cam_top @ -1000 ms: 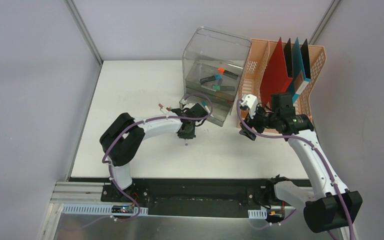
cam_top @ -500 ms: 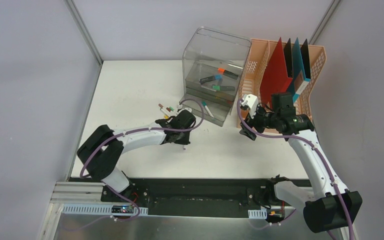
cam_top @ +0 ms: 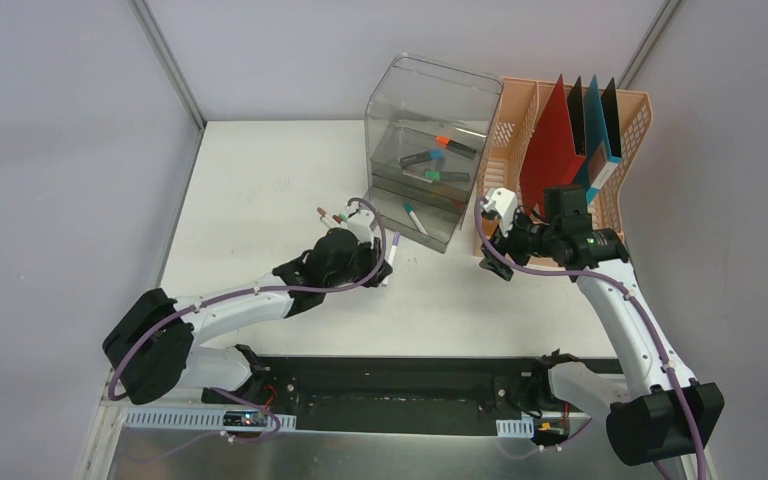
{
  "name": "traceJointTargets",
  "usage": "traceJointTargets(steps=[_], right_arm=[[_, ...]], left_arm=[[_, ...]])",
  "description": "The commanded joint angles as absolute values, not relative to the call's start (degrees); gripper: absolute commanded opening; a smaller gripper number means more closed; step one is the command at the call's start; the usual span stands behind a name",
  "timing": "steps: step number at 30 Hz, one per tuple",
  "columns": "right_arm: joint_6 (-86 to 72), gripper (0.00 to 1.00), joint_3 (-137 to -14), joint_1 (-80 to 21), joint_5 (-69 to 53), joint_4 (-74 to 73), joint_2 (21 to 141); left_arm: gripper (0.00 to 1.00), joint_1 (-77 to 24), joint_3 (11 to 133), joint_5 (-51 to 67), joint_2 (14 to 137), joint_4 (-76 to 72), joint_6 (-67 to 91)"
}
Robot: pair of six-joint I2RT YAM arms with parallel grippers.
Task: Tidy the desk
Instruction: Pick up the stationery from the center of the board, then place the stationery in the drawer.
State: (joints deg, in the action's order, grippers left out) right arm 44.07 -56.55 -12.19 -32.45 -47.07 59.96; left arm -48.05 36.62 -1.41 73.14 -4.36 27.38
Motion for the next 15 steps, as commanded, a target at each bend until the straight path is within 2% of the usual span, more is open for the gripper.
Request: traceJointTargets(steps=[1, 8, 15], right_arm=[[45.2, 0.76, -57.0, -11.8, -34.7, -46.1, 58.7], [45.4, 0.76, -57.0, -11.8, -34.7, -46.2, 58.5], [45.6, 0.76, -56.9, -11.8, -34.7, -46.4, 58.4]], left_arm=[[0.0, -47.9, 34.9, 2.4, 69.9, -17.6, 26.2], [0.0, -41.2, 34.4, 15.2, 73.6, -30.4, 34.6], [0.0, -35.7, 40.1, 20.4, 85.4, -38.4, 45.7]])
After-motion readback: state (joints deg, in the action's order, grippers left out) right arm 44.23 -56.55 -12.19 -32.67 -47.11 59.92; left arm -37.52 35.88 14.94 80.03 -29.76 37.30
